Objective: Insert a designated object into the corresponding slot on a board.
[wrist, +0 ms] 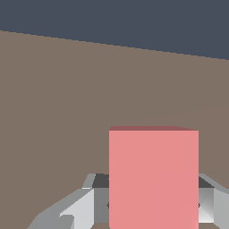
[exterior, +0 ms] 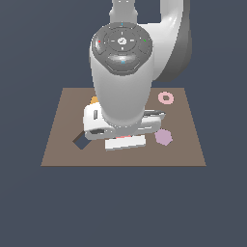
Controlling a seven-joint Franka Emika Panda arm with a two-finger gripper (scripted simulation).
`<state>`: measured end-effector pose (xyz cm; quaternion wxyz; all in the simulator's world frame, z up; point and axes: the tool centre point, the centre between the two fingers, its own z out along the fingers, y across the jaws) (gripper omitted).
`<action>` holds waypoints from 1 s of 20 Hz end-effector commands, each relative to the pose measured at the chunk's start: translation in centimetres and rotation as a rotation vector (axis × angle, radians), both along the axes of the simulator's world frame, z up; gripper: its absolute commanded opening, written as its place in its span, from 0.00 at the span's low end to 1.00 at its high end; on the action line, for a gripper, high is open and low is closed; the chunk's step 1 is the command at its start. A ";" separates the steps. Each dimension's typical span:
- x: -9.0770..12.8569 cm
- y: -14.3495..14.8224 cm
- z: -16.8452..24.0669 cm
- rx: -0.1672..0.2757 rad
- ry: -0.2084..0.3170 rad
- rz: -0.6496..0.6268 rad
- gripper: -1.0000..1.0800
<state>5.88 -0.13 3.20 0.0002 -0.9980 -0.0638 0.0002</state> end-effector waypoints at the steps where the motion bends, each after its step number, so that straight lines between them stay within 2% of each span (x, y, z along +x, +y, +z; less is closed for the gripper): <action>1: -0.6 -0.3 0.1 0.000 -0.001 0.099 0.00; 20: -3.8 -3.7 0.4 -0.001 -0.002 0.825 0.00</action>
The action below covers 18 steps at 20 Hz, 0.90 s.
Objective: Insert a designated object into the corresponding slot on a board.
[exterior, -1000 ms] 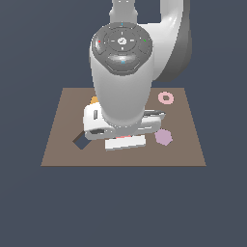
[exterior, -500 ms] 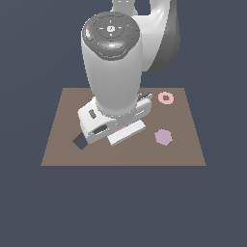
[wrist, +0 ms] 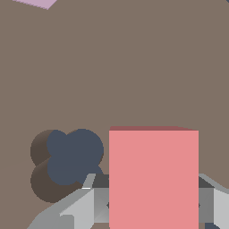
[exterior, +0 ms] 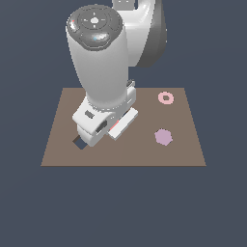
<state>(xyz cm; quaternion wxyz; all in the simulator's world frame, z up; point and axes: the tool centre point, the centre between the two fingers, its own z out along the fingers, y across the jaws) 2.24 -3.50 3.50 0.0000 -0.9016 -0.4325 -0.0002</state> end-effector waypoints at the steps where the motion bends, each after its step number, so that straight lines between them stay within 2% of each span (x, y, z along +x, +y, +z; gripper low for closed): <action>1: -0.2 -0.6 0.1 0.000 -0.001 0.095 0.00; 18: -0.3 -4.8 0.3 -0.001 -0.001 0.714 0.00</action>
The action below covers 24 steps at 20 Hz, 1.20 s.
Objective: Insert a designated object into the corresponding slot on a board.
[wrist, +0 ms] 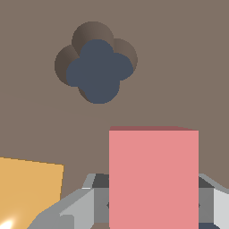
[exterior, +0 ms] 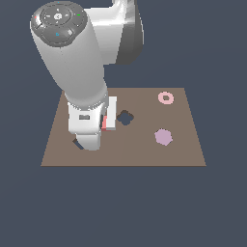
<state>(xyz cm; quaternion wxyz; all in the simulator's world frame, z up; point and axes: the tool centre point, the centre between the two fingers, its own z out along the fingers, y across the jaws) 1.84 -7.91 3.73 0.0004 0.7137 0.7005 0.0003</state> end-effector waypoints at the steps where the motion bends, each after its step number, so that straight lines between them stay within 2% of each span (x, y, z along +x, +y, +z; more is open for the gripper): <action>1: 0.2 -0.6 0.1 0.000 -0.001 0.093 0.00; 14: 1.9 -3.3 0.2 -0.001 0.000 0.547 0.00; 24: 3.3 -4.2 0.3 -0.001 0.000 0.787 0.00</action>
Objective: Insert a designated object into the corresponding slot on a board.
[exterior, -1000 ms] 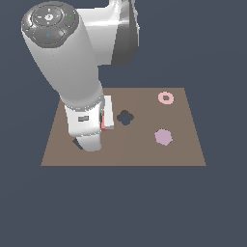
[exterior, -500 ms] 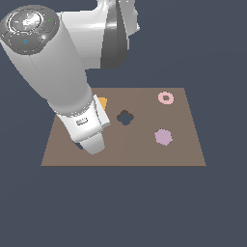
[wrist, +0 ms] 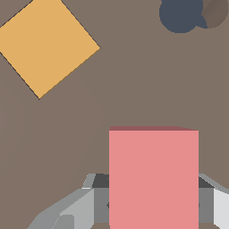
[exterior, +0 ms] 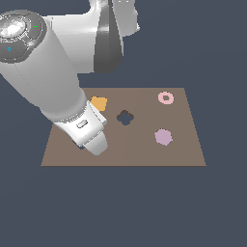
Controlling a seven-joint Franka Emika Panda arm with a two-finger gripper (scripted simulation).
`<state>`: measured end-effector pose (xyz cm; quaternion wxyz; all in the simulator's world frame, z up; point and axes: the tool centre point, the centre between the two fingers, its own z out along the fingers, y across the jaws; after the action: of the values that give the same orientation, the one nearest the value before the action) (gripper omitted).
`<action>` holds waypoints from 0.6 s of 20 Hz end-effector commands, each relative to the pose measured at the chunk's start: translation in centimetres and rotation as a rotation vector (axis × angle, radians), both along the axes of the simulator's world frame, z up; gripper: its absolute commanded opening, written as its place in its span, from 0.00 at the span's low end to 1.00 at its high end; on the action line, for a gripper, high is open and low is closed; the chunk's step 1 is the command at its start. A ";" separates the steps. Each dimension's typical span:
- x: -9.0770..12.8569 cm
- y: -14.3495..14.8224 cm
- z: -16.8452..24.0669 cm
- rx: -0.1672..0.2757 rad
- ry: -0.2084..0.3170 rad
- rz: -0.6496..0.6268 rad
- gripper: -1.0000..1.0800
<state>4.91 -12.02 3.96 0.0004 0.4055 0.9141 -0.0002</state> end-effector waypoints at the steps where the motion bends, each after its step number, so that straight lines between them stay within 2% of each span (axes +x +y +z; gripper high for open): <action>1: 0.3 -0.1 0.1 0.000 -0.001 0.049 0.00; 12: 1.0 -0.4 0.1 0.000 0.000 0.157 0.00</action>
<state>5.87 -12.37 3.98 0.0001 0.3364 0.9417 -0.0003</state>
